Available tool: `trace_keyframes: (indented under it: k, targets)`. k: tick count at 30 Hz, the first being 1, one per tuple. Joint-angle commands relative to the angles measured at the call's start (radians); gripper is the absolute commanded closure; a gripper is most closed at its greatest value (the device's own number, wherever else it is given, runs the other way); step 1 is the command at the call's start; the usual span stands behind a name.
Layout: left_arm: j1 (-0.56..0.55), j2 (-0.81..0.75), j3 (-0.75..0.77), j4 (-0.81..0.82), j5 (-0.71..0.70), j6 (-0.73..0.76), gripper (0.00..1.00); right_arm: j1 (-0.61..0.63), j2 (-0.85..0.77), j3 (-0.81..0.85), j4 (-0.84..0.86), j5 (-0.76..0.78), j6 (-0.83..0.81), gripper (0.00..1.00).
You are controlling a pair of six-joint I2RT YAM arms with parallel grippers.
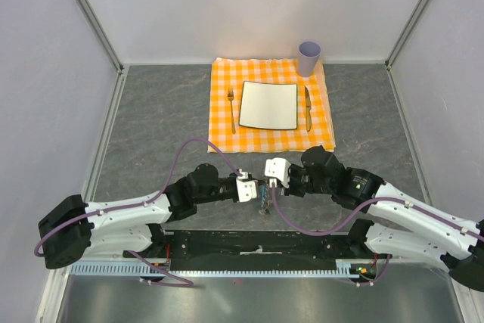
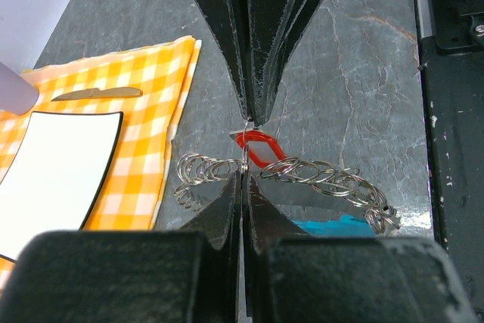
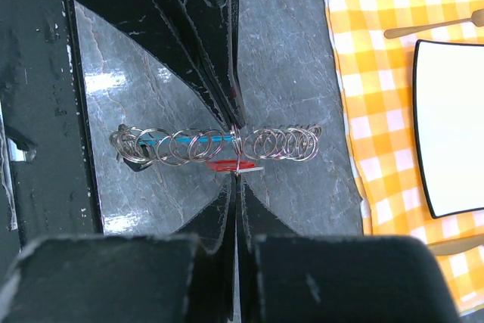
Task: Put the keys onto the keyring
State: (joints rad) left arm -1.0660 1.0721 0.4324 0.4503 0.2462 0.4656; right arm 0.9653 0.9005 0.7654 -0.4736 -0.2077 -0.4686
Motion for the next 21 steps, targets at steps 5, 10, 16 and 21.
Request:
trace_keyframes:
  k: [5, 10, 16, 21]
  targets:
    - [0.008, -0.021, 0.005, 0.067, 0.019, -0.024, 0.98, 0.007, -0.009, 0.005, 0.006, -0.007, -0.002, 1.00]
    - [0.008, -0.023, 0.005, 0.067, 0.022, -0.027, 0.98, 0.009, -0.005, 0.005, 0.007, -0.013, -0.002, 1.00]
    - [0.008, -0.023, 0.006, 0.068, 0.031, -0.028, 0.98, 0.007, 0.001, 0.003, 0.013, -0.012, 0.001, 1.00]
    - [0.008, -0.024, 0.005, 0.068, 0.038, -0.028, 0.98, 0.007, 0.003, 0.003, 0.020, -0.006, 0.004, 1.00]
